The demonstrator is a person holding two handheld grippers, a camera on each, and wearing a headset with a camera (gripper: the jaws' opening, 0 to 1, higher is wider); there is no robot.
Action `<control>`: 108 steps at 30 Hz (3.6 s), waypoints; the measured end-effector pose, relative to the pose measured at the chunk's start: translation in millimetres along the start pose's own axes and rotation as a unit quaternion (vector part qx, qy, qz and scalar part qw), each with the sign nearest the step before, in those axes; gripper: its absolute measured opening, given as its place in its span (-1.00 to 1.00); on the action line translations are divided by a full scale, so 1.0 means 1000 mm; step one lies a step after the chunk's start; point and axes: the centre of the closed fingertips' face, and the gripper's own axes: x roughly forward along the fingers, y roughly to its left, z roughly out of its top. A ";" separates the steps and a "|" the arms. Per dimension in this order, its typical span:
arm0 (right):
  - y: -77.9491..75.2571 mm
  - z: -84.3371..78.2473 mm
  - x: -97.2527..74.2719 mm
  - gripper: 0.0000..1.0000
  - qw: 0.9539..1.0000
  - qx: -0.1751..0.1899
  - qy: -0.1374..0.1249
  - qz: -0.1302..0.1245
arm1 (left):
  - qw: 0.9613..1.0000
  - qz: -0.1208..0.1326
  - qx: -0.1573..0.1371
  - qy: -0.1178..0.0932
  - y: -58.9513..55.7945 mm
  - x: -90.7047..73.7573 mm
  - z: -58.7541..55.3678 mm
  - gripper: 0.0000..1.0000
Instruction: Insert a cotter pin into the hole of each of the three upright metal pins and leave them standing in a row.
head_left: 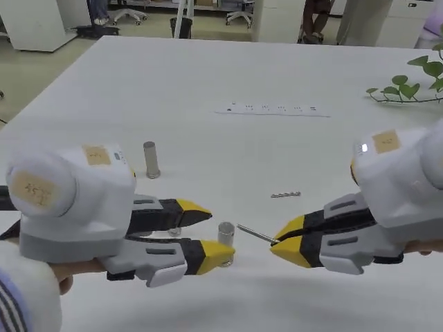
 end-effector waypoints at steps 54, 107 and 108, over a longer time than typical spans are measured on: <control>-0.014 -0.006 0.022 -0.93 0.999 0.038 0.030 -0.024 | 0.999 -0.027 -0.020 0.037 0.011 0.038 -0.037 -0.60; -0.014 0.011 0.037 -0.75 0.999 0.043 0.010 -0.013 | 0.999 -0.011 -0.022 0.022 0.016 0.040 -0.037 -0.77; -0.014 0.012 0.036 -0.77 0.999 0.044 0.005 -0.014 | 0.999 -0.011 -0.022 0.021 0.016 0.040 -0.037 -0.77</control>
